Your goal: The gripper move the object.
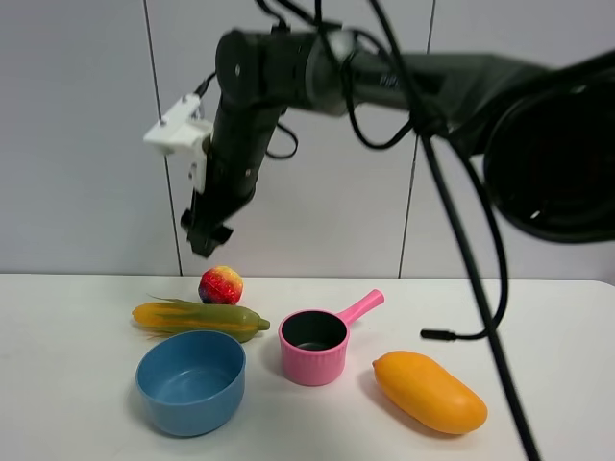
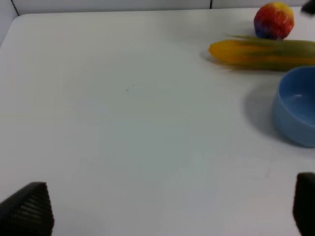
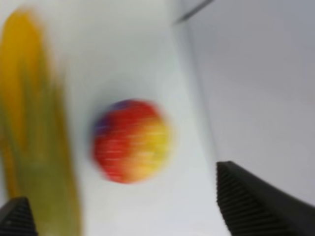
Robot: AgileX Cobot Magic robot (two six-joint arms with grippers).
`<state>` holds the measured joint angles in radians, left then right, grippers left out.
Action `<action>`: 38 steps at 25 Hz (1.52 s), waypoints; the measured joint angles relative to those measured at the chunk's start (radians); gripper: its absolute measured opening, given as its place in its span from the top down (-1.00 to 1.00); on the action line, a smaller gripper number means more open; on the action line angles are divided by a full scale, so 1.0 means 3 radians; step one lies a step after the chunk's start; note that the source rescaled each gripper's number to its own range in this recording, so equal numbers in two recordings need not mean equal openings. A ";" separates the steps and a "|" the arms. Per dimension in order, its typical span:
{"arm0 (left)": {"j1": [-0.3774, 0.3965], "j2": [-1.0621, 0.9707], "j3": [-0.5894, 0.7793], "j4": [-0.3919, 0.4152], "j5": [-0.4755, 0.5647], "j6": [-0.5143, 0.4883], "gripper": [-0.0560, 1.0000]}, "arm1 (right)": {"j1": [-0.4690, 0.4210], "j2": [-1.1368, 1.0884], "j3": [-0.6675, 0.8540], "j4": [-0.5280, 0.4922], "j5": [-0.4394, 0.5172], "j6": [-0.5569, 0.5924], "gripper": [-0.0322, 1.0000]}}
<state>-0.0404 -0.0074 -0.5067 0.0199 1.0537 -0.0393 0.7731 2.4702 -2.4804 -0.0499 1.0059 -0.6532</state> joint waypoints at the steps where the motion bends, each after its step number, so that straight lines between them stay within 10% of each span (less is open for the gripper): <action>1: 0.0000 0.0000 0.0000 0.0000 0.0000 0.0000 -1.00 | 0.0000 -0.0108 0.0000 -0.0079 0.0008 0.0092 -0.41; 6: 0.0000 0.0000 0.0000 0.0000 0.0000 0.0000 -1.00 | 0.0000 -0.0716 0.0000 -0.0806 0.0387 0.0657 -0.96; 19: 0.0000 0.0000 0.0000 0.0000 0.0000 0.0000 -1.00 | 0.0000 -0.2353 0.0532 -0.1475 0.0697 0.1164 -1.00; 38: 0.0000 0.0000 0.0000 0.0000 0.0000 0.0000 -1.00 | 0.0000 -0.5320 0.4624 -0.1215 0.0707 0.2222 -1.00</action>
<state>-0.0404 -0.0074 -0.5067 0.0199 1.0537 -0.0393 0.7731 0.8743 -1.0933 -0.4143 1.2180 0.0133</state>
